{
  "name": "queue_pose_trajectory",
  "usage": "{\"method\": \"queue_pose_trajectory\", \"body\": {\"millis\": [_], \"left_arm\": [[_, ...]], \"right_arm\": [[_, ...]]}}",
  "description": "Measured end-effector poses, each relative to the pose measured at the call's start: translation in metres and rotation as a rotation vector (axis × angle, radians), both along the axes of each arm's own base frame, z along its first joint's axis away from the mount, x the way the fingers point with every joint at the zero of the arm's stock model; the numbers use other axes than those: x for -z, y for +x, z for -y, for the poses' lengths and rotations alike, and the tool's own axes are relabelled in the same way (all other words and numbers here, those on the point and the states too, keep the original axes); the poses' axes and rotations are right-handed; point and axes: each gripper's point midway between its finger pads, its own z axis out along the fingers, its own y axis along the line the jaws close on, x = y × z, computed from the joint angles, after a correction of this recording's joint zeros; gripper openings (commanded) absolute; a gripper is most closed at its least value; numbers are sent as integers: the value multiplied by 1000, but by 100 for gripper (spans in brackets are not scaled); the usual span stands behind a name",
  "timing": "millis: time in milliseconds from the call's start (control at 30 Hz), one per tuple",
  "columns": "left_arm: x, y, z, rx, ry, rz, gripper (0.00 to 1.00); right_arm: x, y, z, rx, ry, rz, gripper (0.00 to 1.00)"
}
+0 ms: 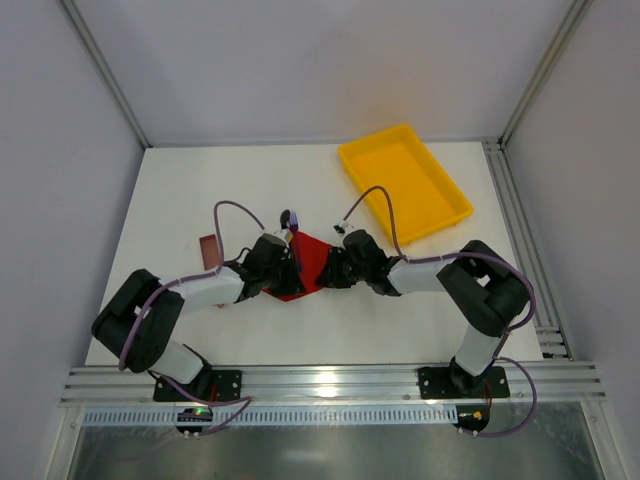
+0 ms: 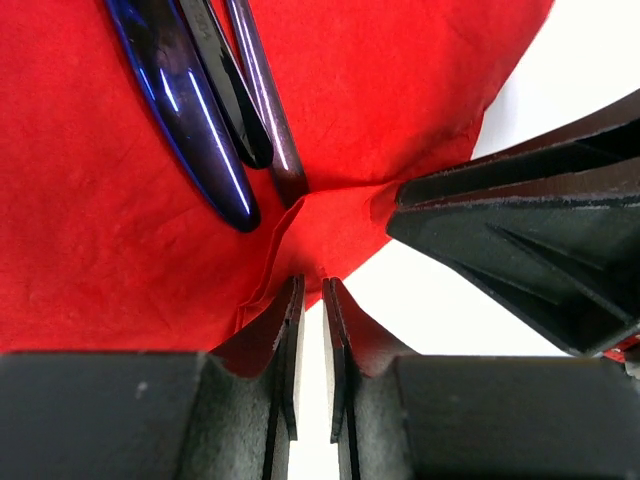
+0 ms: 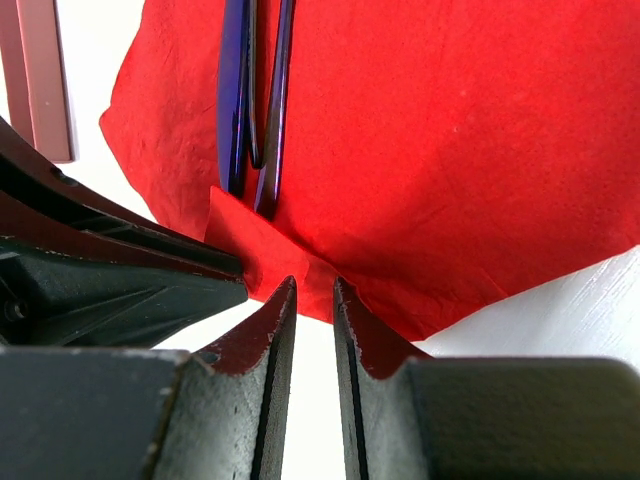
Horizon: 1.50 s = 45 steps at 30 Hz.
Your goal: Place the utensils on the paper napkin and roll it up
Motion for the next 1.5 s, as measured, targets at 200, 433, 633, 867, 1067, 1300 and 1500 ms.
{"method": "queue_pose_trajectory", "body": {"millis": [200, 433, 633, 867, 1067, 1300, 1500], "left_arm": [[0, 3, -1, -25, 0, 6, 17], [0, 4, -1, -31, 1, 9, 17], [-4, 7, 1, -34, 1, 12, 18], [-9, 16, 7, -37, -3, 23, 18], [-1, 18, 8, -35, 11, 4, 17], [-2, 19, 9, -34, 12, 5, 17], [-2, 19, 9, -33, 13, 5, 17]], "right_arm": [[0, 0, 1, 17, 3, -13, 25], [-2, -1, 11, 59, -43, -35, 32], [-9, 2, 26, 109, -108, -39, 41], [-12, 23, 44, 175, -132, -39, 49], [-17, 39, 54, 202, -139, -21, 63], [-26, 56, 52, 205, -146, 44, 77], [-14, 67, 61, 217, -204, 79, 84]]}}
